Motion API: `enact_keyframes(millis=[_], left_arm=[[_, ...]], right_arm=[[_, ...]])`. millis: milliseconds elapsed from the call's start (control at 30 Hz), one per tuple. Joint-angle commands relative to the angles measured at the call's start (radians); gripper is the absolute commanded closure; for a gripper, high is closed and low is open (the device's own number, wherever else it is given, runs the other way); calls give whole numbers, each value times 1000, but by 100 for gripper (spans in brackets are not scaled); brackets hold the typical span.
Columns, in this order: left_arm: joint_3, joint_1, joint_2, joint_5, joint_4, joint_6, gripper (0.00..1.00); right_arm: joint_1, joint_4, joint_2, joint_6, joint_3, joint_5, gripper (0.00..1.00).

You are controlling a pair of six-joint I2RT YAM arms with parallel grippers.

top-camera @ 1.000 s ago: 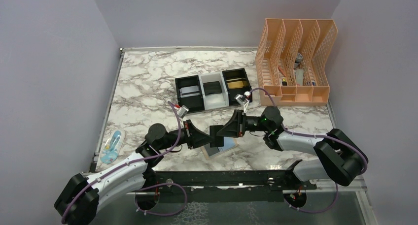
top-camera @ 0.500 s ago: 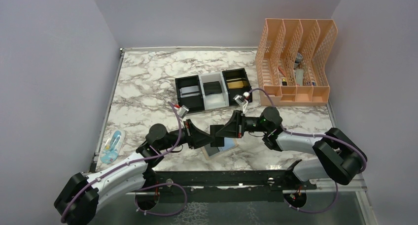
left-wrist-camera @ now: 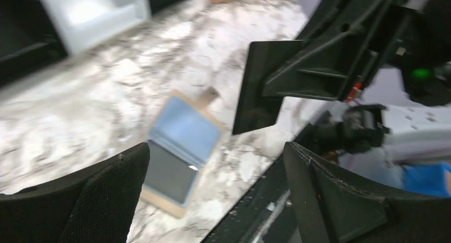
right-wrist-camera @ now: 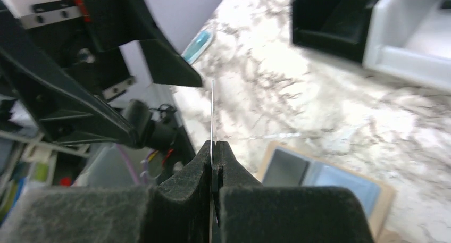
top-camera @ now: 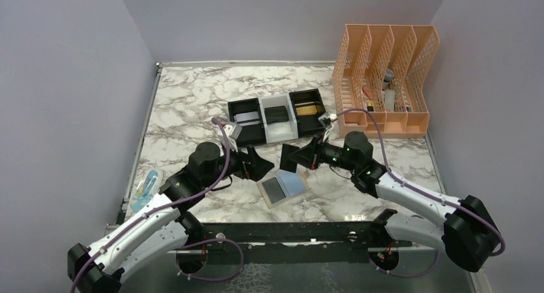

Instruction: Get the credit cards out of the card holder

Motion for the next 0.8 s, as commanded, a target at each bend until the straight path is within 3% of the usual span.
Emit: enact_keyframes(millis=[0,133,333,400,567,767], left_arm=[[151,-2,2,-319,-401,139,1],[279,-2,51,-541,-573,150,1],[330,13,115,-719,-660,182,1],[317,49,140,-710,-653,191,1],[254,222,139,-491,-557,225,1],[248,271,119,-624,-592,192,1]], right_arm=[[6,-251,-28,-199,75,231,99],[6,-344,4,-294,150,322,99],[5,-439,119,-408,305,449,99],[7,-458,175,-449,363,483,99],[18,-462,337,-551,502,543,99],[39,-497,544,-717,708,683,99]])
